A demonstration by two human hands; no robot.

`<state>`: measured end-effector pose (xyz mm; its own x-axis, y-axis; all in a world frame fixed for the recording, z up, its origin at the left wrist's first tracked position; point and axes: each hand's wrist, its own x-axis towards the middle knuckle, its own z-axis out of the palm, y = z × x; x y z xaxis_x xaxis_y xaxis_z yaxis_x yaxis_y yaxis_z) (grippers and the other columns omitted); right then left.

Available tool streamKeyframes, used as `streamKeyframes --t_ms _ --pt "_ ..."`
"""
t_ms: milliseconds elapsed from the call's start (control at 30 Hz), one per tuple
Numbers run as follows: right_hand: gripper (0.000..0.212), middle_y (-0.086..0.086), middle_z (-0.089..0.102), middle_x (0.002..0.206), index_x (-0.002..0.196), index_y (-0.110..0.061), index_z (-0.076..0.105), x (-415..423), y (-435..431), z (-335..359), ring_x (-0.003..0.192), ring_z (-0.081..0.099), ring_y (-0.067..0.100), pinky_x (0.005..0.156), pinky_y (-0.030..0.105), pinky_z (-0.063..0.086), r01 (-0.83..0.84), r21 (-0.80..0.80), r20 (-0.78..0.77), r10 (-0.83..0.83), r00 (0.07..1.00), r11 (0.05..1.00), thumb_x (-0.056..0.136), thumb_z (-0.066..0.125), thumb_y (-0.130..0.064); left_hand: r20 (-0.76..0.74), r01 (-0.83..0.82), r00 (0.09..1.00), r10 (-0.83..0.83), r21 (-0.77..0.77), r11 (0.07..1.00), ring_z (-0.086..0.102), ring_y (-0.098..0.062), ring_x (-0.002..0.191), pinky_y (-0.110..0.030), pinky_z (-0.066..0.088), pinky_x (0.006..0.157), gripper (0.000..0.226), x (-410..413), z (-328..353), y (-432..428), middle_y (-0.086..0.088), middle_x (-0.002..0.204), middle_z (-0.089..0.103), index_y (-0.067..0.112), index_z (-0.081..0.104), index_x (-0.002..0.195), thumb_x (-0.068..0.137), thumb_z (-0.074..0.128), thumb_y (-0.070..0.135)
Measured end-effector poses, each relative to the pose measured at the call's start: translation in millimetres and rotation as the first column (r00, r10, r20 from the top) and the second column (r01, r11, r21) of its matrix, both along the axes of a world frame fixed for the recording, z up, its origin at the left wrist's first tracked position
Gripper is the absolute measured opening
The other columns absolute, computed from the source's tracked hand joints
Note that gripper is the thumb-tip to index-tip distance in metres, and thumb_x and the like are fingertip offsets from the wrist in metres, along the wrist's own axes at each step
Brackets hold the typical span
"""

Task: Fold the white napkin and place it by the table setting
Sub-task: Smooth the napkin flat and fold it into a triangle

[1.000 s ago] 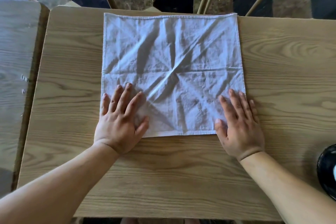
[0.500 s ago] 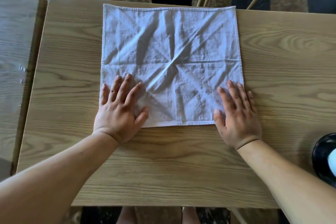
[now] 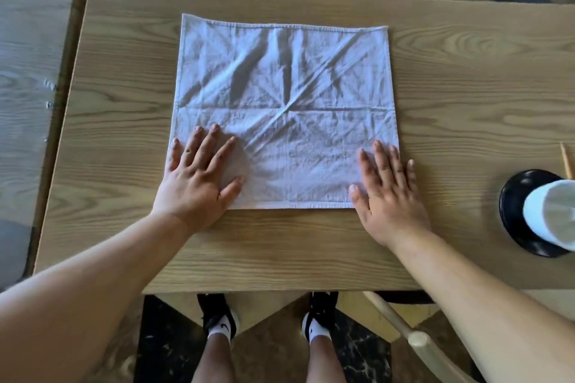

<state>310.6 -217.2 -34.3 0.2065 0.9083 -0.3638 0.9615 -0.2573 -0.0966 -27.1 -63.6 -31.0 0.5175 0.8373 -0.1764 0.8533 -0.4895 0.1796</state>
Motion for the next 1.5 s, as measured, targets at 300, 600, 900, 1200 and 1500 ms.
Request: streamKeyframes --t_ms 300,600,900,1200,1500 --pt "0.073 0.002 -0.033 0.171 0.163 -0.028 -0.022 -25.6 -60.8 3.2 0.158 -0.029 0.024 0.128 0.058 -0.01 -0.002 -0.005 -0.019 0.002 1.0 1.0 0.103 0.006 -0.058 0.018 0.022 1.0 -0.022 -0.001 1.0 -0.008 -0.018 0.164 -0.054 0.0 0.132 0.078 -24.2 -1.7 -50.2 0.001 0.178 0.005 0.036 0.017 0.168 0.098 0.032 0.07" --pt "0.072 0.002 -0.031 0.171 0.164 -0.027 -0.02 -36.6 -85.9 4.0 0.158 -0.027 0.025 0.128 0.056 -0.013 -0.009 0.012 -0.029 0.009 1.0 1.0 0.104 0.008 -0.057 0.006 0.031 0.999 -0.031 0.001 1.0 -0.01 -0.018 0.164 -0.057 0.003 0.131 0.078 -36.2 -3.1 -74.3 0.001 0.178 0.004 0.035 0.016 0.168 0.099 0.031 0.07" --pt "0.073 0.009 -0.022 0.174 0.166 -0.02 -0.01 -43.7 -108.1 1.3 0.161 -0.017 0.031 0.128 0.062 -0.003 -0.04 0.042 0.003 0.04 0.999 0.998 0.106 0.012 -0.055 0.006 0.034 0.999 -0.034 0.005 0.999 -0.008 -0.019 0.164 -0.056 0.003 0.131 0.078 -45.8 -0.3 -98.4 0.001 0.178 0.005 0.034 0.015 0.168 0.1 0.032 0.069" --pt "0.075 0.006 -0.027 0.172 0.165 -0.025 -0.016 -42.8 -120.8 7.4 0.16 -0.023 0.027 0.127 0.055 -0.01 -0.077 -0.013 -0.012 0.077 0.997 0.997 0.104 0.005 -0.064 0.01 0.042 0.999 -0.042 -0.019 0.999 -0.009 -0.019 0.164 -0.057 0.003 0.131 0.079 -49.6 4.7 -110.4 0.0 0.178 0.004 0.035 0.013 0.168 0.1 0.03 0.07" --pt "0.055 0.011 0.058 0.15 0.134 -0.017 0.064 10.9 -135.1 41.5 0.137 0.056 0.033 0.114 0.051 0.046 -0.402 0.037 0.055 0.4 0.915 0.915 0.091 0.065 -0.052 0.014 0.029 0.999 -0.03 0.027 0.999 0.034 -0.039 0.153 -0.063 0.029 0.121 0.072 -34.5 22.4 -101.9 -0.01 0.163 0.042 0.025 0.051 0.151 0.094 0.045 0.067"
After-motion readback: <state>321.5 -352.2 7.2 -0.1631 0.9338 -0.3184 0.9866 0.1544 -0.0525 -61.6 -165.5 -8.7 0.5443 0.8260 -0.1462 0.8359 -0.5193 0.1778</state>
